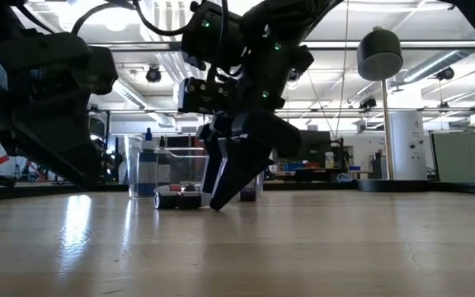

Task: Pick & Place food coloring
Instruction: Put the small red food coloring bottle into the transparent bin

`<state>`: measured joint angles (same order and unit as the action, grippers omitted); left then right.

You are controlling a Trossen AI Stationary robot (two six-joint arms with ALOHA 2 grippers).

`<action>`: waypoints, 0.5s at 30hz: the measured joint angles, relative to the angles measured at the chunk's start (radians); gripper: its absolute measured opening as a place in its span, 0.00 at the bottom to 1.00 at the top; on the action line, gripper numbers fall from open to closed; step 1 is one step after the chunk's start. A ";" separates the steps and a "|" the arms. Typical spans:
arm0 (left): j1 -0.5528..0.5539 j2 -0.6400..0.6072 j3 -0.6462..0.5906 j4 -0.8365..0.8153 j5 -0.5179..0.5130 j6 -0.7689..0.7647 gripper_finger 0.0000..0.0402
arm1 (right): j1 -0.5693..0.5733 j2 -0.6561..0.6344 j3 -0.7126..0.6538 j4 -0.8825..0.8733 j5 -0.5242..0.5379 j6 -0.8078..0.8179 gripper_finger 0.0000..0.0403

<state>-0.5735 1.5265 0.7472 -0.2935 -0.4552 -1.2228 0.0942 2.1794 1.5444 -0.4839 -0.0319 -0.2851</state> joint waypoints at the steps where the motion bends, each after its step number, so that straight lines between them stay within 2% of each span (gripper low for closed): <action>1: 0.000 0.000 -0.001 0.000 0.000 -0.005 0.41 | -0.001 0.002 0.000 0.000 -0.003 0.003 0.49; 15: 0.000 0.000 -0.002 0.001 -0.016 -0.009 0.41 | -0.005 0.009 -0.001 0.009 -0.010 0.086 0.20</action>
<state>-0.5735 1.5265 0.7456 -0.2924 -0.4717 -1.2316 0.0893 2.1880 1.5436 -0.4746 -0.0416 -0.1987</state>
